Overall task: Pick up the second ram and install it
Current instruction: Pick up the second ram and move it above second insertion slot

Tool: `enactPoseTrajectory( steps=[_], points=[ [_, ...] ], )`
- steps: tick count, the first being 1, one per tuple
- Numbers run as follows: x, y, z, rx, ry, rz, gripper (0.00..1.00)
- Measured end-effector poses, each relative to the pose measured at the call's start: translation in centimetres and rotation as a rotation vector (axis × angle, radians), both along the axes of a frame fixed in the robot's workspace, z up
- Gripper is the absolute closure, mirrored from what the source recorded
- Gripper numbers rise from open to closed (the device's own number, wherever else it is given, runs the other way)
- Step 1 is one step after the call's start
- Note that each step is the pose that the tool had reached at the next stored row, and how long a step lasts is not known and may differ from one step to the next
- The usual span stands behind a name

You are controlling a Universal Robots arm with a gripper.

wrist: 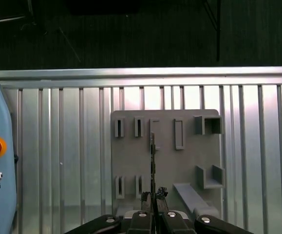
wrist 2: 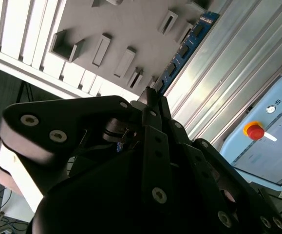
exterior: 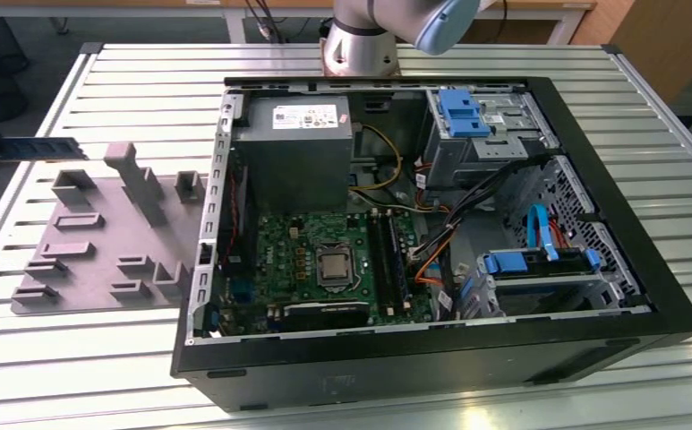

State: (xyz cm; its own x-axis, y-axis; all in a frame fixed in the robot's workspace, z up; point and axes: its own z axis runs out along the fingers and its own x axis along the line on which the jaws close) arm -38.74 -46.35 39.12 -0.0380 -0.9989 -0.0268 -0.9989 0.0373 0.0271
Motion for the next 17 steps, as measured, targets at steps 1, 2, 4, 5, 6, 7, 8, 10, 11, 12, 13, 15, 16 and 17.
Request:
enactPoseTrajectory(
  steps=[1,2,4,5,6,7,8,10,11,12,13,15,16,17],
  points=[
    [0.1,0.00,0.00,-0.0001,0.0001,0.000,0.86],
    [0.1,0.00,0.00,0.0000,0.0000,0.000,0.86],
    [0.2,0.00,0.00,0.0000,0.0000,0.000,0.86],
    [0.3,0.00,0.00,0.0000,0.0000,0.000,0.86],
    [0.3,0.00,0.00,0.0000,0.0000,0.000,0.86],
    [0.3,0.00,0.00,0.0000,0.0000,0.000,0.86],
    [0.4,0.00,0.00,0.0000,0.0000,0.000,0.86],
    [0.5,0.00,0.00,-0.0001,0.0001,0.000,0.86],
    [2.1,0.00,0.00,0.0000,0.0000,0.000,0.86],
    [2.2,0.00,0.00,0.0000,0.0000,0.000,0.86],
    [2.2,0.00,0.00,0.0000,0.0000,0.000,0.86],
    [2.2,0.00,0.00,0.0000,0.0000,0.000,0.86],
    [2.3,0.00,0.00,0.0000,0.0000,0.000,0.86],
    [2.3,0.00,0.00,-0.0001,0.0001,0.000,0.86]
  ],
)
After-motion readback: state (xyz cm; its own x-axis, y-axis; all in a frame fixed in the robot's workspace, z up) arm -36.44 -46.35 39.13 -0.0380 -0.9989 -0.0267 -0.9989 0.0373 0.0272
